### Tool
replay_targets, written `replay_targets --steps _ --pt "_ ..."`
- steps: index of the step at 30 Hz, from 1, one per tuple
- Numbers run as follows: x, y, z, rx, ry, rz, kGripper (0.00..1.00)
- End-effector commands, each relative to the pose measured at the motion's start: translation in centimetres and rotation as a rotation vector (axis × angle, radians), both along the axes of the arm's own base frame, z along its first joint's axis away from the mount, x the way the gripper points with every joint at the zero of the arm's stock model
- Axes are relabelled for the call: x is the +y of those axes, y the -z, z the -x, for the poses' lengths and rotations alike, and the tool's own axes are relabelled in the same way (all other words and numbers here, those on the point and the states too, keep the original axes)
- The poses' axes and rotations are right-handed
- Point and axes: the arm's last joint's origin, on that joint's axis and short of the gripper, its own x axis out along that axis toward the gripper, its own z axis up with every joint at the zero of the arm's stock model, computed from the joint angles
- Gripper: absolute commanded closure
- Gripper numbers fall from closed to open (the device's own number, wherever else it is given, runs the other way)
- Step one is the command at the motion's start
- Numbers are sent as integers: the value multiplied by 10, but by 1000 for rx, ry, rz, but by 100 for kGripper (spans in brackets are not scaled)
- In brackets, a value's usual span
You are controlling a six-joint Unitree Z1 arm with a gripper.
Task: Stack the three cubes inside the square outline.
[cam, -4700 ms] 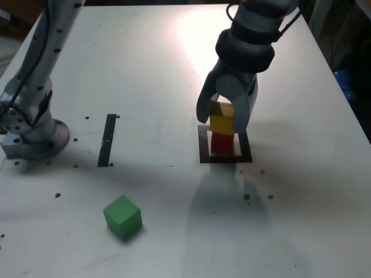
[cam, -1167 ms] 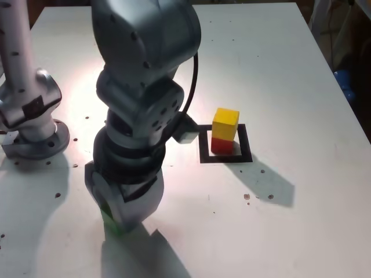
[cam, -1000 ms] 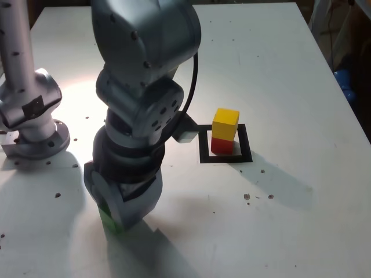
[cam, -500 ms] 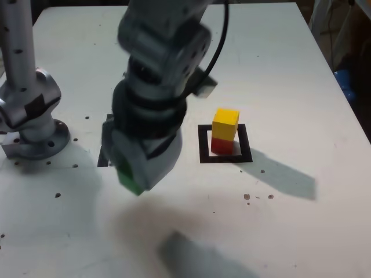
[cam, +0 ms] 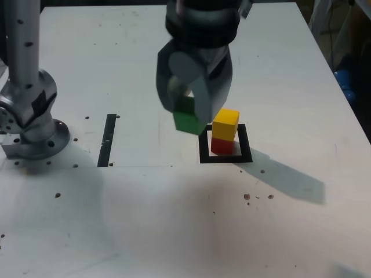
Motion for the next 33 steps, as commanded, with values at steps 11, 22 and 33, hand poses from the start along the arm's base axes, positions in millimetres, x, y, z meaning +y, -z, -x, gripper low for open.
replay_targets --steps 11,22,33 --pt "43 12 -36 18 -51 2 75" --pt "60 26 -54 46 -59 5 74" --pt "64 34 -61 50 -48 10 14"
